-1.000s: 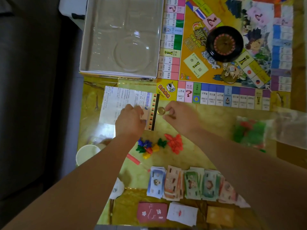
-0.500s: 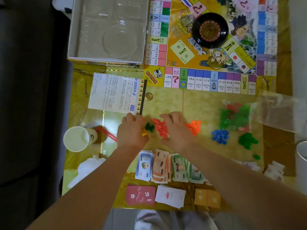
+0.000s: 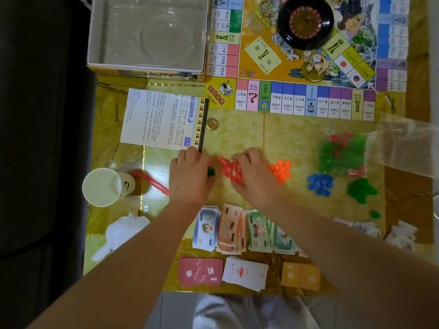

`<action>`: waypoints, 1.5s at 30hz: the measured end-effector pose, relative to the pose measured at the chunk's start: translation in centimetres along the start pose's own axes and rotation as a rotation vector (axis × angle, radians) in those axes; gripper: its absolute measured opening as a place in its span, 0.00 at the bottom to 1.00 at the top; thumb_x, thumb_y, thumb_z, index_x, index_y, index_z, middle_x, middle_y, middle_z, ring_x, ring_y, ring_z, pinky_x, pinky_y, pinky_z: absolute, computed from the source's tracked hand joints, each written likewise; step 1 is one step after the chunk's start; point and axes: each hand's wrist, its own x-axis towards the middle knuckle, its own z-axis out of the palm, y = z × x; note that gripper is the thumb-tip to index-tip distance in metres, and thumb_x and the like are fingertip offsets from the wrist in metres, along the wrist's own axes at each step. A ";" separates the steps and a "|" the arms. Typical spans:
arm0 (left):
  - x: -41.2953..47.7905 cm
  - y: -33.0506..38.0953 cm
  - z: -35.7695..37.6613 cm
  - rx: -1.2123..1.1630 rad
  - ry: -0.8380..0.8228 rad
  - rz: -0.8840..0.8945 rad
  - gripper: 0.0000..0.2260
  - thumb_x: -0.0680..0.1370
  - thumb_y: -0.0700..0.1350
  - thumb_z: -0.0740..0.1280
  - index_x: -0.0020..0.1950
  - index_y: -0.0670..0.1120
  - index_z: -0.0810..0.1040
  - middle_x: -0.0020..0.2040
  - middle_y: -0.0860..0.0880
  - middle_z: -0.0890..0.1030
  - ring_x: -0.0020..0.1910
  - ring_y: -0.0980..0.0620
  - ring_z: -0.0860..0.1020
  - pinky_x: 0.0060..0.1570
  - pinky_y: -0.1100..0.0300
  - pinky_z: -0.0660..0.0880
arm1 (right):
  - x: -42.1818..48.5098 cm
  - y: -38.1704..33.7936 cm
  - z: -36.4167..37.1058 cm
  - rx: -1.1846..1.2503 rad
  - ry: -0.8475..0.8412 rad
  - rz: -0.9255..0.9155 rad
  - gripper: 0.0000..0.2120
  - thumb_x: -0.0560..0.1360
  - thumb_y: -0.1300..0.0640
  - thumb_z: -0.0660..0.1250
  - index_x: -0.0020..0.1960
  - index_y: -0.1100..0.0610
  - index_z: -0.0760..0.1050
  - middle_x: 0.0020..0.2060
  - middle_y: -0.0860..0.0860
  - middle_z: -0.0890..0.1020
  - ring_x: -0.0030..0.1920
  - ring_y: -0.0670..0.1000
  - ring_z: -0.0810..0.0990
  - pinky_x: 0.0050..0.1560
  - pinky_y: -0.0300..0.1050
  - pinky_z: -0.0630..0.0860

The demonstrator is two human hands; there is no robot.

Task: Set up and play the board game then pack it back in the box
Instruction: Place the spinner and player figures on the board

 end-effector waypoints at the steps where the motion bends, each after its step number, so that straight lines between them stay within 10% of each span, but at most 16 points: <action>1: -0.2 -0.4 -0.1 -0.006 -0.005 -0.001 0.13 0.69 0.47 0.74 0.50 0.45 0.78 0.49 0.44 0.75 0.49 0.43 0.72 0.46 0.51 0.69 | 0.0 0.1 -0.1 0.009 0.002 0.002 0.25 0.72 0.57 0.72 0.67 0.56 0.69 0.61 0.54 0.65 0.58 0.53 0.74 0.59 0.45 0.74; 15: -2.9 -2.1 -1.0 -0.061 0.017 -0.142 0.31 0.58 0.50 0.79 0.57 0.44 0.74 0.54 0.42 0.71 0.49 0.41 0.71 0.45 0.50 0.70 | -0.4 -1.4 -1.3 -0.018 0.022 -0.042 0.22 0.72 0.54 0.68 0.65 0.54 0.71 0.56 0.51 0.69 0.47 0.51 0.75 0.40 0.47 0.78; 30: -3.8 -3.1 -0.9 -0.241 -0.038 -0.178 0.26 0.65 0.41 0.74 0.62 0.44 0.74 0.56 0.40 0.72 0.52 0.40 0.74 0.45 0.49 0.74 | 0.0 -4.3 0.5 0.018 -0.114 -0.091 0.18 0.76 0.60 0.63 0.66 0.52 0.72 0.63 0.51 0.72 0.61 0.53 0.74 0.58 0.45 0.71; 38: -1.9 -0.1 -1.8 -0.276 -0.007 -0.076 0.20 0.65 0.32 0.69 0.56 0.40 0.75 0.51 0.39 0.72 0.47 0.39 0.73 0.42 0.48 0.74 | -1.9 0.2 -3.0 0.076 -0.061 0.105 0.09 0.77 0.57 0.64 0.57 0.52 0.73 0.44 0.46 0.74 0.39 0.48 0.76 0.40 0.50 0.77; 45: 0.5 3.4 -1.5 -0.217 -0.144 -0.062 0.32 0.67 0.29 0.68 0.69 0.49 0.67 0.69 0.42 0.62 0.63 0.42 0.67 0.54 0.53 0.75 | -3.3 2.2 -4.0 0.125 -0.129 0.242 0.21 0.77 0.56 0.66 0.68 0.52 0.65 0.50 0.48 0.74 0.40 0.43 0.69 0.41 0.39 0.67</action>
